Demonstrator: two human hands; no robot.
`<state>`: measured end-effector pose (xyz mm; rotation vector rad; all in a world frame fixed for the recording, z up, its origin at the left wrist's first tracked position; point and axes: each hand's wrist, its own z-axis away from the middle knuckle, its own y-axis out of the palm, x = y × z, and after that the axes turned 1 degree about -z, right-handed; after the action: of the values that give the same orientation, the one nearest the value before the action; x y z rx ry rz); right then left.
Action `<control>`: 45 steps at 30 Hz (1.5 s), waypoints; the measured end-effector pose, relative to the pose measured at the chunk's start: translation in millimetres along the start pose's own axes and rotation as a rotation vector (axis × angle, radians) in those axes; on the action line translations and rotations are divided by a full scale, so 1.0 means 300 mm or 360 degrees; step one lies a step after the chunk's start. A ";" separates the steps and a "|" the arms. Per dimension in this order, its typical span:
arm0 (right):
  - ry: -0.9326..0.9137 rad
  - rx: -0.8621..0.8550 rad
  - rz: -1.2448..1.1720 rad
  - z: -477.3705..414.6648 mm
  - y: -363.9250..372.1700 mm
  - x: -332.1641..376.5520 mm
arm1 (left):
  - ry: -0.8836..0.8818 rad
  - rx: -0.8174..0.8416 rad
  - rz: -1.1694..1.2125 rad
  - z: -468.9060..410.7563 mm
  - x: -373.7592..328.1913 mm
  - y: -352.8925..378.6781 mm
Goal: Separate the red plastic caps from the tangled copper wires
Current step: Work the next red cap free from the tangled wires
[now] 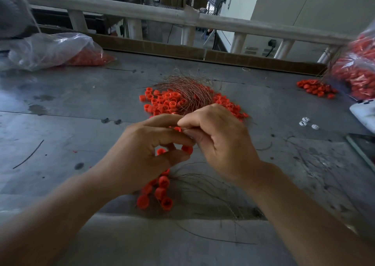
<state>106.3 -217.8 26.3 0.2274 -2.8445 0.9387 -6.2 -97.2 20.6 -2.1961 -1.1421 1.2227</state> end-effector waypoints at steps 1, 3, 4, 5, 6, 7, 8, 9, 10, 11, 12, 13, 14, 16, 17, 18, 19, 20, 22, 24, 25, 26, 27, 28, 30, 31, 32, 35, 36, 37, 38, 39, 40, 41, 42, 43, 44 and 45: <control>-0.0002 0.0000 -0.0026 0.001 0.000 0.004 | 0.0009 -0.0010 0.0021 -0.001 -0.002 0.002; 0.0042 -0.0014 -0.0077 0.005 -0.002 0.007 | -0.0012 -0.0043 0.0079 -0.002 -0.001 0.006; 0.0091 -0.0022 -0.0133 0.006 -0.004 0.008 | -0.0026 -0.0052 0.0129 -0.002 -0.001 0.006; 0.0169 -0.0023 -0.0238 0.007 -0.005 0.011 | -0.0044 -0.0059 0.0206 0.001 -0.001 0.005; 0.0276 -0.0001 -0.0395 0.008 -0.008 0.015 | -0.0076 -0.0069 0.0313 0.002 0.000 0.002; 0.0385 0.0049 -0.0559 0.008 -0.011 0.018 | -0.0113 -0.0092 0.0422 0.003 0.000 -0.003; 0.0478 0.0124 -0.0697 0.010 -0.014 0.020 | -0.0138 -0.0122 0.0511 0.003 0.001 -0.009; 0.0549 0.0203 -0.0788 0.012 -0.017 0.022 | -0.0142 -0.0152 0.0584 0.002 0.003 -0.015; 0.0589 0.0260 -0.0813 0.015 -0.017 0.023 | -0.0139 -0.0174 0.0658 0.001 0.004 -0.020; 0.0599 0.0279 -0.0786 0.016 -0.017 0.024 | -0.0145 -0.0192 0.0734 0.001 0.005 -0.023; 0.0587 0.0262 -0.0739 0.016 -0.015 0.025 | -0.0161 -0.0207 0.0793 0.001 0.006 -0.025; 0.0562 0.0225 -0.0698 0.014 -0.014 0.026 | -0.0175 -0.0218 0.0823 0.000 0.006 -0.026; 0.0535 0.0186 -0.0670 0.012 -0.014 0.026 | -0.0191 -0.0225 0.0829 -0.001 0.005 -0.027; 0.0488 0.0150 -0.0640 0.006 -0.018 0.026 | -0.0228 -0.0231 0.0830 -0.004 0.004 -0.025; 0.0472 0.0149 -0.0631 0.004 -0.020 0.024 | -0.0242 -0.0235 0.0837 -0.003 0.003 -0.026; 0.0466 0.0153 -0.0622 0.004 -0.021 0.022 | -0.0254 -0.0234 0.0850 -0.003 0.001 -0.027; 0.0467 0.0153 -0.0611 0.005 -0.023 0.017 | -0.0264 -0.0229 0.0861 -0.003 0.000 -0.029; 0.0471 0.0145 -0.0585 0.006 -0.026 0.009 | -0.0274 -0.0225 0.0866 -0.004 -0.001 -0.031; 0.0445 0.0114 -0.0450 0.007 -0.034 -0.006 | -0.0301 -0.0228 0.0845 -0.005 -0.001 -0.032; 0.0384 0.0068 -0.0277 0.005 -0.043 -0.016 | -0.0363 -0.0249 0.0831 -0.005 0.002 -0.031; 0.0369 0.0036 -0.0213 0.002 -0.050 -0.020 | -0.0404 -0.0263 0.0849 -0.005 0.003 -0.028; 0.0365 -0.0001 -0.0167 -0.001 -0.058 -0.024 | -0.0446 -0.0279 0.0882 -0.005 0.005 -0.025; 0.0364 -0.0041 -0.0134 -0.004 -0.068 -0.027 | -0.0479 -0.0293 0.0904 -0.006 0.007 -0.022; 0.0366 -0.0079 -0.0113 -0.006 -0.077 -0.031 | -0.0502 -0.0302 0.0906 -0.007 0.008 -0.020; 0.0384 -0.0137 -0.0089 -0.008 -0.093 -0.035 | -0.0528 -0.0308 0.0851 -0.008 0.010 -0.020; 0.0401 -0.0149 -0.0082 -0.007 -0.098 -0.036 | -0.0534 -0.0303 0.0820 -0.009 0.009 -0.020; 0.0418 -0.0147 -0.0084 -0.007 -0.102 -0.035 | -0.0534 -0.0298 0.0788 -0.008 0.007 -0.018; 0.0483 -0.0100 -0.0216 -0.005 -0.099 -0.022 | -0.0558 -0.0339 0.0770 -0.009 0.001 -0.012; 0.0508 -0.0076 -0.0292 -0.006 -0.096 -0.016 | -0.0582 -0.0361 0.0793 -0.010 0.001 -0.011; 0.0526 -0.0052 -0.0355 -0.006 -0.092 -0.010 | -0.0595 -0.0373 0.0798 -0.011 0.001 -0.011; 0.0536 -0.0032 -0.0396 -0.007 -0.089 -0.005 | -0.0602 -0.0373 0.0781 -0.012 0.001 -0.013; 0.0537 -0.0014 -0.0415 -0.007 -0.086 -0.001 | -0.0606 -0.0367 0.0756 -0.012 0.000 -0.015; 0.0530 0.0002 -0.0415 -0.007 -0.084 0.002 | -0.0612 -0.0360 0.0737 -0.013 -0.001 -0.018; 0.0521 0.0018 -0.0402 -0.007 -0.082 0.004 | -0.0618 -0.0357 0.0727 -0.013 -0.001 -0.019; 0.0519 0.0032 -0.0387 -0.007 -0.081 0.007 | -0.0621 -0.0352 0.0730 -0.013 -0.001 -0.019; 0.0524 0.0041 -0.0377 -0.007 -0.081 0.010 | -0.0621 -0.0348 0.0742 -0.013 -0.001 -0.018; 0.0534 0.0047 -0.0372 -0.008 -0.080 0.013 | -0.0621 -0.0346 0.0753 -0.013 -0.002 -0.018; 0.0544 0.0052 -0.0369 -0.008 -0.081 0.016 | -0.0619 -0.0344 0.0757 -0.013 -0.002 -0.017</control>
<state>106.4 -236.1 43.0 0.3544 -2.4324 0.8803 -5.6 -94.3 26.4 -2.5619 -0.9448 1.8666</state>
